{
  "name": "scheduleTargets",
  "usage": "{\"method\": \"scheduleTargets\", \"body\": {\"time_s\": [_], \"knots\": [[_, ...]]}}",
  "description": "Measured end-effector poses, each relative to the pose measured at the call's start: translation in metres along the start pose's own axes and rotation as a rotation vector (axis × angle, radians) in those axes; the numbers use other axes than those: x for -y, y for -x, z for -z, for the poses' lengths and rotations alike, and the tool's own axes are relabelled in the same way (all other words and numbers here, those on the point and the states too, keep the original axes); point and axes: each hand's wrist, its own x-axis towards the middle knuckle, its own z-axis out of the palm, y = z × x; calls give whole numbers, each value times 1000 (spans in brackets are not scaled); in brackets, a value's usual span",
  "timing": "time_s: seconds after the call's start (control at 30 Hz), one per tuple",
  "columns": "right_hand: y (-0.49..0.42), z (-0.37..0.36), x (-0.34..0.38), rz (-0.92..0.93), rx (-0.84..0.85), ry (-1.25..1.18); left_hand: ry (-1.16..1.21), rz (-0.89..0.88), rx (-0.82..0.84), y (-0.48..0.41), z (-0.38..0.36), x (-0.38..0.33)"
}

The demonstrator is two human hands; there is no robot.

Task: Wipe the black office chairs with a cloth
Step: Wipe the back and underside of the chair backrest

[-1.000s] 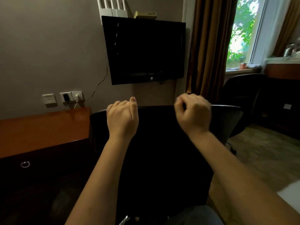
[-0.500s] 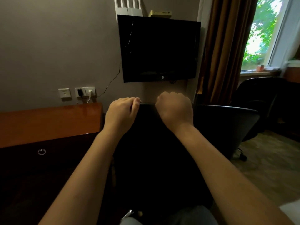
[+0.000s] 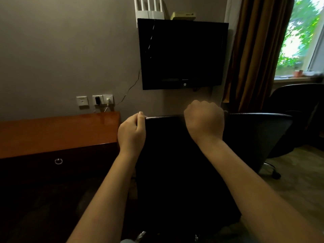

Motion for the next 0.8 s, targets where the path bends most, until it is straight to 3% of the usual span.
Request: {"method": "scheduleTargets", "body": {"time_s": [0.37, 0.63, 0.8], "knots": [[12, -39, 83, 140, 26, 122, 305, 101, 32, 8, 11, 1], [19, -39, 90, 285, 90, 67, 266, 71, 34, 12, 11, -4], [17, -18, 50, 350, 95, 1, 13, -64, 1, 13, -6, -7]]}}
